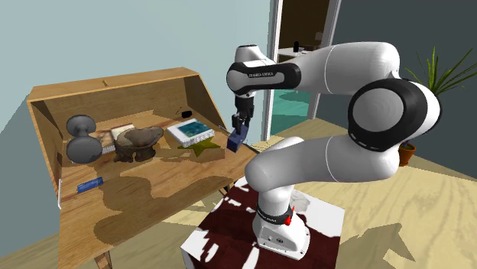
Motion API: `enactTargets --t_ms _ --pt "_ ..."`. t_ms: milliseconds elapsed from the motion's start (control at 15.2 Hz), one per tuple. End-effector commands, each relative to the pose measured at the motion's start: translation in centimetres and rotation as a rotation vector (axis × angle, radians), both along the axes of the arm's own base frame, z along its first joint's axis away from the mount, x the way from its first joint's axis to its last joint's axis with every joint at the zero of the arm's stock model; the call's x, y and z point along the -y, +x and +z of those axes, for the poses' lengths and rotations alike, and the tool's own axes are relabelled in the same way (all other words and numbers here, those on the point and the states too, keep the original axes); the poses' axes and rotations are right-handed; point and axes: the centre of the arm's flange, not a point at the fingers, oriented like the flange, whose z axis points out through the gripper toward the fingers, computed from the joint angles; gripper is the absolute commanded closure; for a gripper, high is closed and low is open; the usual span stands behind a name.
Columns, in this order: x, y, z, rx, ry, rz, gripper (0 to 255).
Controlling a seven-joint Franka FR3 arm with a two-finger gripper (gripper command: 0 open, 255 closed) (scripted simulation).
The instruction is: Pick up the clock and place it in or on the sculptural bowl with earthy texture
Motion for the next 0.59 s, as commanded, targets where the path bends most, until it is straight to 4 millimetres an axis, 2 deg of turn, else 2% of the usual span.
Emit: enactTargets --t_ms 0,528 --pt "0.0 0.0 1.1 0.000 0.000 0.000 255" --pt "0.0 0.0 5.3 0.000 0.000 0.000 255"
